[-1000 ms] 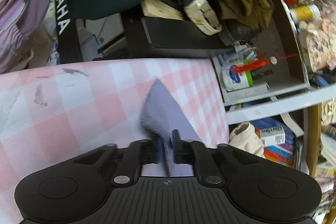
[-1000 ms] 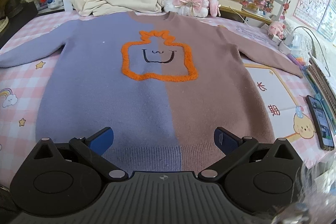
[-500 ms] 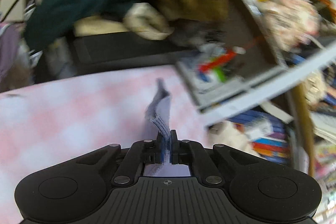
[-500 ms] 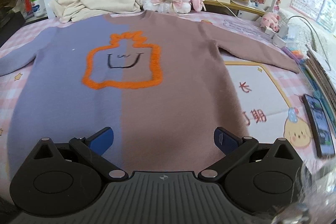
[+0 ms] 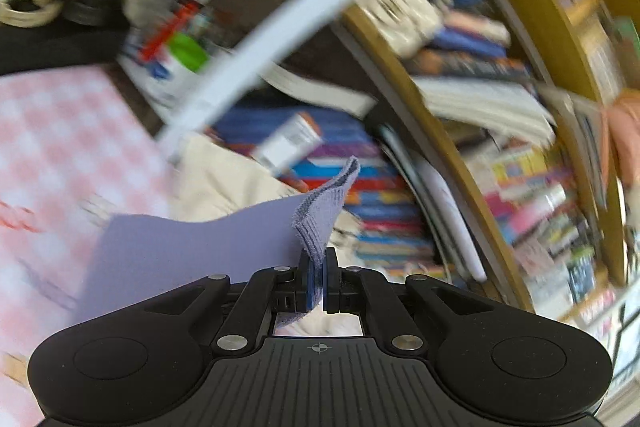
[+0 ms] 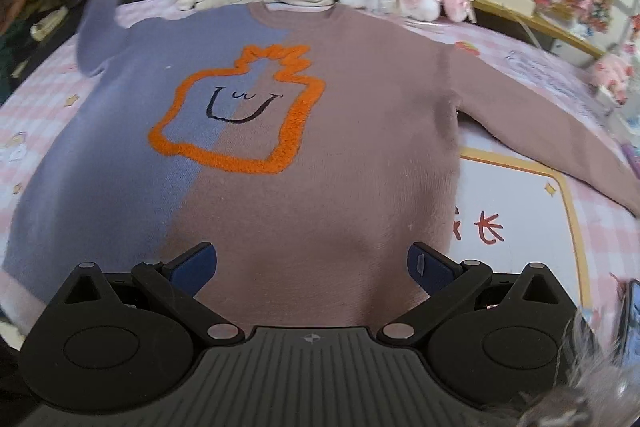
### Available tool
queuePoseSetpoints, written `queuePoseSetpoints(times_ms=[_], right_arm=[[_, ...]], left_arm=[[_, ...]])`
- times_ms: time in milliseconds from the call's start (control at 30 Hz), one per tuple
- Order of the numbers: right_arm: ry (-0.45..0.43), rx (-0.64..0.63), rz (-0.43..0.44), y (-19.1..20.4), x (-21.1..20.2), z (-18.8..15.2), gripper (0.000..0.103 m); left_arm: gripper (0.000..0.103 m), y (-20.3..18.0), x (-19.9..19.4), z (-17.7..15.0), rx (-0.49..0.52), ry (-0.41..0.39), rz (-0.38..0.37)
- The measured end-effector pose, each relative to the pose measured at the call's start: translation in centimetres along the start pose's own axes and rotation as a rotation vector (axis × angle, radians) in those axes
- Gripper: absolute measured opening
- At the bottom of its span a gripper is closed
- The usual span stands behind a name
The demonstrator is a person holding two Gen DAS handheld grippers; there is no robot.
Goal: Fold clothes
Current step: 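Fold the lavender sleeve across the sweater body with the left tool, release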
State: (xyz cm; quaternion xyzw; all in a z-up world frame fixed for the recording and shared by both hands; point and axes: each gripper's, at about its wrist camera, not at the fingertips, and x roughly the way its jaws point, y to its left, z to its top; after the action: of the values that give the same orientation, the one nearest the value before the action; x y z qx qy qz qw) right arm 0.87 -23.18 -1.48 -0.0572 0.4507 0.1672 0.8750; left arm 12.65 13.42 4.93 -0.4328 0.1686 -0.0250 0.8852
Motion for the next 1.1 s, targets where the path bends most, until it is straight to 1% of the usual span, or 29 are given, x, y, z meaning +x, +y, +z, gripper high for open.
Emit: queuePoseSetpoints(times_ms=[100, 200, 333, 533, 733, 767, 833, 867, 900, 933, 967, 1000, 1067, 1100], right_arm=[[0.012, 0.013, 0.057, -1.7, 0.0, 0.3, 0.103], [0.018, 0.002, 0.088, -2.9, -0.1, 0.4, 0.103], [0.028, -0.014, 0.109, -4.1, 0.0, 0.3, 0.103], [0.038, 0.003, 0.118, -5.9, 0.0, 0.0, 0.103], [0.043, 0.010, 0.115, -6.8, -0.1, -0.4, 0.103], [0.044, 0.012, 0.115, -6.9, -0.1, -0.4, 0.103], [0.046, 0.017, 0.115, -7.0, -0.1, -0.6, 0.103], [0.048, 0.020, 0.115, -7.1, -0.1, -0.7, 0.103], [0.048, 0.023, 0.116, -7.1, -0.1, -0.7, 0.103], [0.048, 0.026, 0.118, -7.1, -0.1, -0.7, 0.103], [0.047, 0.029, 0.122, -7.1, -0.1, -0.7, 0.103], [0.047, 0.032, 0.125, -7.1, -0.1, -0.7, 0.103], [0.048, 0.039, 0.135, -7.1, 0.1, -0.8, 0.103], [0.049, 0.043, 0.139, -7.1, 0.1, -0.8, 0.103]], left_arm=[[0.003, -3.1, 1.9, -2.4, 0.031, 0.028, -0.013], [0.003, -4.4, 3.4, -4.9, 0.027, 0.062, -0.007], [0.003, -5.8, 5.3, -8.0, 0.033, 0.106, 0.008], [0.003, -7.0, 7.6, -11.8, 0.058, 0.184, 0.029], [0.004, -6.9, 9.3, -14.6, 0.084, 0.243, 0.079], [0.005, -6.9, 9.5, -15.0, 0.089, 0.252, 0.087], [0.011, -7.1, 9.9, -15.4, 0.092, 0.281, 0.097], [0.022, -7.3, 9.9, -15.6, 0.090, 0.301, 0.084], [0.041, -7.5, 9.8, -15.7, 0.091, 0.327, 0.077], [0.048, -7.8, 9.5, -15.7, 0.101, 0.342, 0.073], [0.057, -8.2, 8.8, -15.7, 0.120, 0.338, 0.057], [0.062, -8.5, 7.8, -15.6, 0.152, 0.326, 0.032], [0.064, -8.9, 5.4, -15.4, 0.226, 0.296, 0.011], [0.064, -8.8, 3.9, -15.3, 0.272, 0.280, 0.030]])
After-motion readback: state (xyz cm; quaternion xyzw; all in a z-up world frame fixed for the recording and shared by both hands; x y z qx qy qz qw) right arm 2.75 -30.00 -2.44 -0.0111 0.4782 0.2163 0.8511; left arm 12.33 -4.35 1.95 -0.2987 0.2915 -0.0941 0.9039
